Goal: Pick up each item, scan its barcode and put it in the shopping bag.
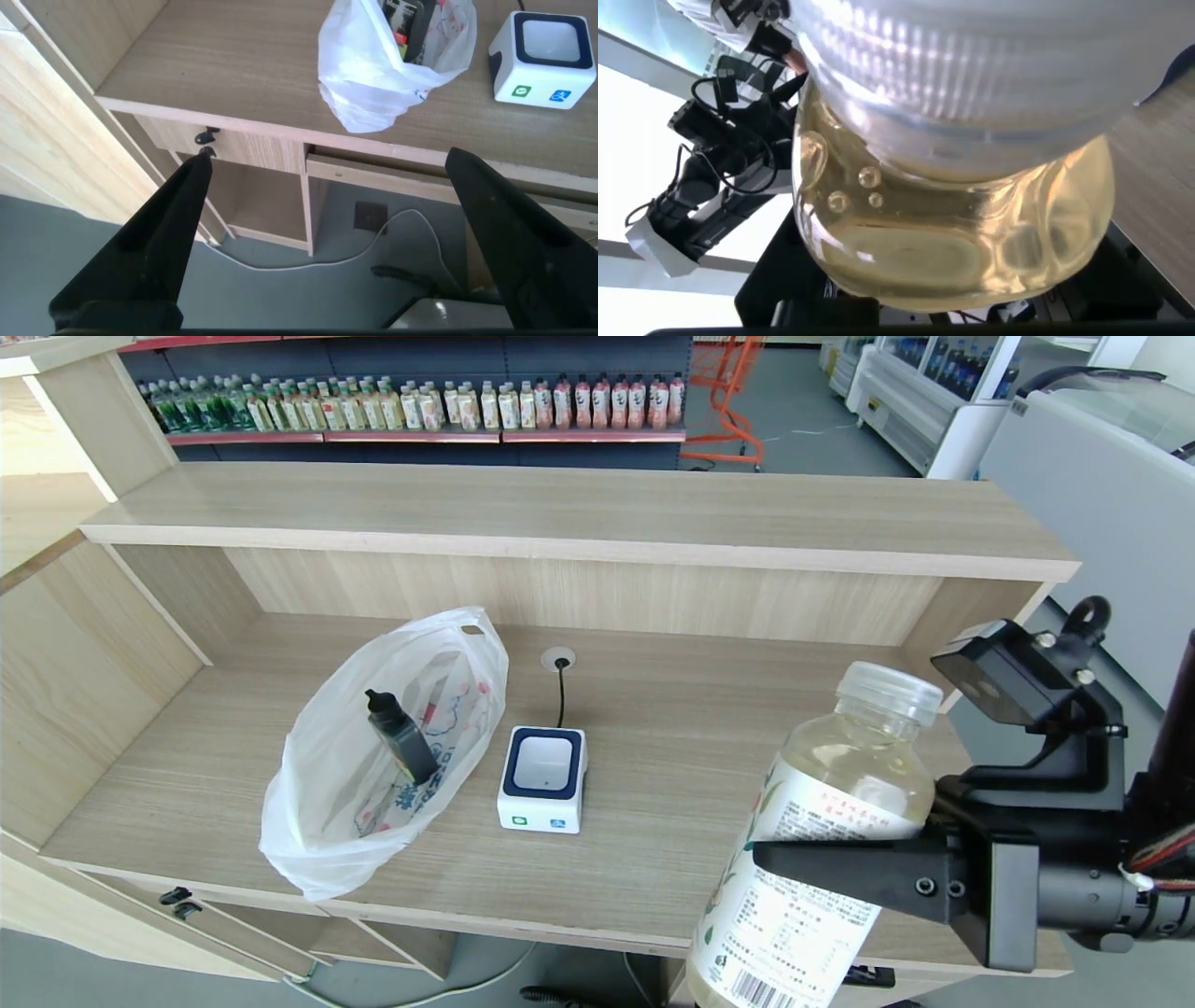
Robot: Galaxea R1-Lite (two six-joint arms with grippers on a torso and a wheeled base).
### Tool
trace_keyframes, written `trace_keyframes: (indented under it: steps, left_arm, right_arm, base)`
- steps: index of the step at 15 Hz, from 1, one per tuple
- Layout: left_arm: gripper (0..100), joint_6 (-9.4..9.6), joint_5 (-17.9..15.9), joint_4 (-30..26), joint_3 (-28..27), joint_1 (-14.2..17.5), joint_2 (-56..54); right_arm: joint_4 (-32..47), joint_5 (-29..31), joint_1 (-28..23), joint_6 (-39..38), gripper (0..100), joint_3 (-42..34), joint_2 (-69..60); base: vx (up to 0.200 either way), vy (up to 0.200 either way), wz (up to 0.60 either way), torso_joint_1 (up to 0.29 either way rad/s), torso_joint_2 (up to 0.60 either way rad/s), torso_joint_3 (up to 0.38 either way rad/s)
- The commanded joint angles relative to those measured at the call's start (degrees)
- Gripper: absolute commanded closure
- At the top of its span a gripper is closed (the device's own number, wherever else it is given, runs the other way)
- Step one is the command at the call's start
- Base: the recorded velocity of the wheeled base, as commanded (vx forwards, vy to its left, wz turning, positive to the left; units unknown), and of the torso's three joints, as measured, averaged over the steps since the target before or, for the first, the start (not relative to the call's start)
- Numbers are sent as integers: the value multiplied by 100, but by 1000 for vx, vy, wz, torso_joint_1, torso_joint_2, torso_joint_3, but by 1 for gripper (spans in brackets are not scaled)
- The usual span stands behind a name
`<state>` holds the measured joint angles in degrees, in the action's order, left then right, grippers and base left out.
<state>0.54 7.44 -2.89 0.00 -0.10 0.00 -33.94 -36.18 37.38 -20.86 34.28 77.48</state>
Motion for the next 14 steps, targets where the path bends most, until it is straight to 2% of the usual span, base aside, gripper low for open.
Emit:
trace_keyframes:
  steps: [1, 3, 6, 14]
  left_arm:
    - [0, -1, 3, -1, 0, 1, 9]
    - [0, -1, 3, -1, 0, 1, 9]
    - [0, -1, 3, -1, 0, 1, 9]
    - [0, -1, 3, -1, 0, 1, 9]
  right_arm:
    - [54, -3, 7, 3, 100, 52, -75]
    - [72, -3, 7, 3, 100, 176, -75]
    - [590, -3, -37, -32, 100, 624, -84]
    - [617, -3, -442, -525, 100, 668, -49]
  base:
    - [0, 0, 0, 0, 0, 0]
    - [0, 0, 0, 0, 0, 0]
    - [0, 0, 0, 0, 0, 0]
    - [0, 0, 0, 0, 0, 0]
